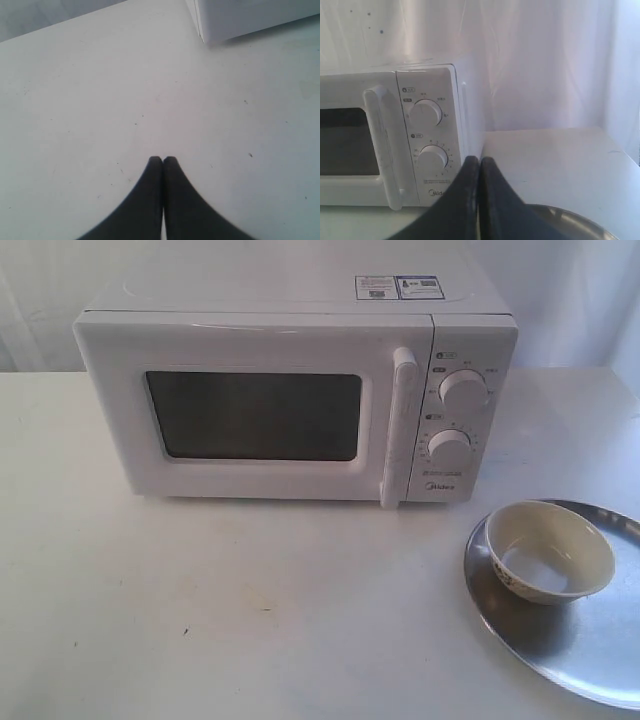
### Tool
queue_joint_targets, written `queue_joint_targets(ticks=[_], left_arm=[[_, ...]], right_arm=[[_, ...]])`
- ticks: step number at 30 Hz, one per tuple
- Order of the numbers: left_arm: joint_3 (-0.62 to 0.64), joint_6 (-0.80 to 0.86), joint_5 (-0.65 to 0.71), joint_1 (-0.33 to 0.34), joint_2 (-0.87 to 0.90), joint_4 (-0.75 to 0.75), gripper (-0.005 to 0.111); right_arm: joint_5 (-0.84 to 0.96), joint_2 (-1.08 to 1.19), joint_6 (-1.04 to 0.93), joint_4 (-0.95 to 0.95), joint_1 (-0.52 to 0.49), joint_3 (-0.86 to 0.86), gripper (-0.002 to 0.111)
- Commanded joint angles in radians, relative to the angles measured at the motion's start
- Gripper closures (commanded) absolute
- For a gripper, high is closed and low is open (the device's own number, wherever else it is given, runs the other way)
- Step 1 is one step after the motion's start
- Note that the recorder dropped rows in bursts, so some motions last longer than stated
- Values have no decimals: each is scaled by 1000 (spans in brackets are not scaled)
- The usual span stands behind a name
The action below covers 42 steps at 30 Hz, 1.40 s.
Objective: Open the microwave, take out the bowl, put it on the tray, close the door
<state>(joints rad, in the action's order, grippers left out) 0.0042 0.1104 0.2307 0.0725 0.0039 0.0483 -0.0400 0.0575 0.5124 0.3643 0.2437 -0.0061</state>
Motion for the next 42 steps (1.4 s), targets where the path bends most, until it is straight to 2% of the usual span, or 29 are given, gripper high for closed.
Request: queue_joint_targets(ticks=[1, 6, 9, 11, 15, 18, 22, 26, 30, 35, 42], left_arm=[[-4, -2, 0, -4, -4, -4, 107], [-4, -2, 0, -4, -4, -4, 107], [-4, -2, 4, -4, -4, -4, 107], [-4, -2, 0, -4, -4, -4, 107], [-4, -2, 0, -4, -4, -4, 107], [-4, -2, 0, -4, -4, -4, 107], [-4, -2, 0, -4, -4, -4, 107], [-4, -2, 0, -4, -4, -4, 107], [-4, -2, 0, -4, -4, -4, 107], [-4, -2, 0, -4, -4, -4, 107], [-4, -2, 0, -4, -4, -4, 107]], right_arm=[[2, -9, 0, 6, -6, 6, 108], [82, -58, 0, -18, -6, 6, 108], [170, -58, 0, -168, -6, 6, 108], [257, -58, -58, -262, -10, 6, 108], [358, -58, -220, -271, -35, 6, 108], [357, -58, -364, -271, -63, 6, 108], [357, -58, -383, -264, -96, 6, 108], [360, -58, -614, -260, -104, 6, 108], [360, -58, -605, -260, -104, 6, 108], [360, -58, -481, -260, -104, 6, 108], [360, -58, -482, -260, -104, 6, 108]])
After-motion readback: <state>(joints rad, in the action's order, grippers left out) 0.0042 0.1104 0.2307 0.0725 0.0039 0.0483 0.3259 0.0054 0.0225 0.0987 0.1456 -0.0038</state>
